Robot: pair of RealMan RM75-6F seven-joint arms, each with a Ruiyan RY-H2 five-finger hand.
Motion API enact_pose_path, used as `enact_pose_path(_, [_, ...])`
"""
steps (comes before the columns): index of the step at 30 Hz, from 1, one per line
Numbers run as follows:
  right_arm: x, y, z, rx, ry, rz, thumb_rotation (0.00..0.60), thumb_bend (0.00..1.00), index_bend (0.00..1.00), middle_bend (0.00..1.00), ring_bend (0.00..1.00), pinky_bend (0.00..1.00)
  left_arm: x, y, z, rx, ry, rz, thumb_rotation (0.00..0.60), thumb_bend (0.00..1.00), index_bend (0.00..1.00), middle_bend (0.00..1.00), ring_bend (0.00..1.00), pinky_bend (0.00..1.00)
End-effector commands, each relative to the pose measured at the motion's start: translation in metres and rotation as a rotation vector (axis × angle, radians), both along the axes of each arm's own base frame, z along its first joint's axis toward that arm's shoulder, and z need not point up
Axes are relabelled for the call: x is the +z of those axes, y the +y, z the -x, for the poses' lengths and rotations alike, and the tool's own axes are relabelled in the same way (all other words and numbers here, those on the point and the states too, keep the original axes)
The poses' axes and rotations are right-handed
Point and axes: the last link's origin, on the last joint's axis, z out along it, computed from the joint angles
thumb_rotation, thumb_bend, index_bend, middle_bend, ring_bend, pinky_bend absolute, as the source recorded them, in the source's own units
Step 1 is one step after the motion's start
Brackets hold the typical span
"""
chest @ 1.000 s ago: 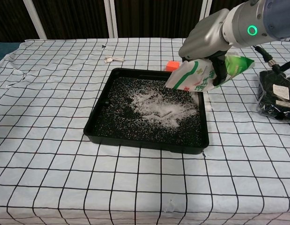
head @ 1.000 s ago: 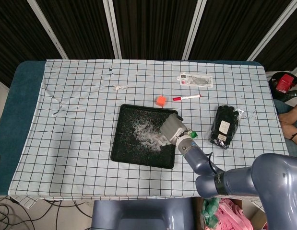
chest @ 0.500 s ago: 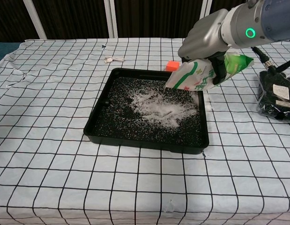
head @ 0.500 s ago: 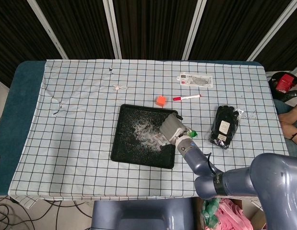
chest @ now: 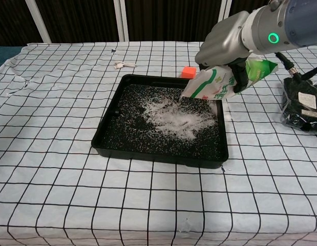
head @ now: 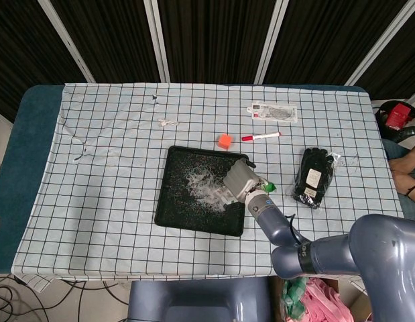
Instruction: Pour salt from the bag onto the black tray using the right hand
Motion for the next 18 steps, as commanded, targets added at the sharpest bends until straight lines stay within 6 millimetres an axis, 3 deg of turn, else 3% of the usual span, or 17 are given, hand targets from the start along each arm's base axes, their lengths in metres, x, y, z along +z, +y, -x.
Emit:
enact_pose_path(1, [-0.0004,0.0000,-0.0001,0.000,0.001,0.001,0.600,0.48,0.65,0.54,0.59,0.43,0.0001,0.0000,0.0000,0.000,0.000,-0.001,0.600,0.32,0.27,0.14,0.05,0.10])
enact_pose_path(8, [-0.0013,0.0015,-0.0003,-0.038,-0.039,-0.006,0.600,0.48,0.65,0.54,0.59,0.43,0.0003,0.0001,0.0001,0.001,0.000,-0.001,0.600,0.32,0.27,0.14,0.05,0.10])
enact_pose_path(14, [-0.0021,0.0049,-0.0067,-0.185,-0.290,-0.060,0.600,0.48,0.65,0.54,0.58,0.43,0.0009,0.0000,0.0001,0.001,-0.001,-0.006,0.600,0.32,0.27,0.14,0.05,0.10])
enact_pose_path(18, [-0.0001,0.0036,-0.0073,-0.182,-0.370,-0.078,0.600,0.48,0.65,0.54,0.58,0.43,0.0005,0.0002,-0.0001,0.000,-0.001,-0.006,0.600,0.32,0.27,0.14,0.05,0.10])
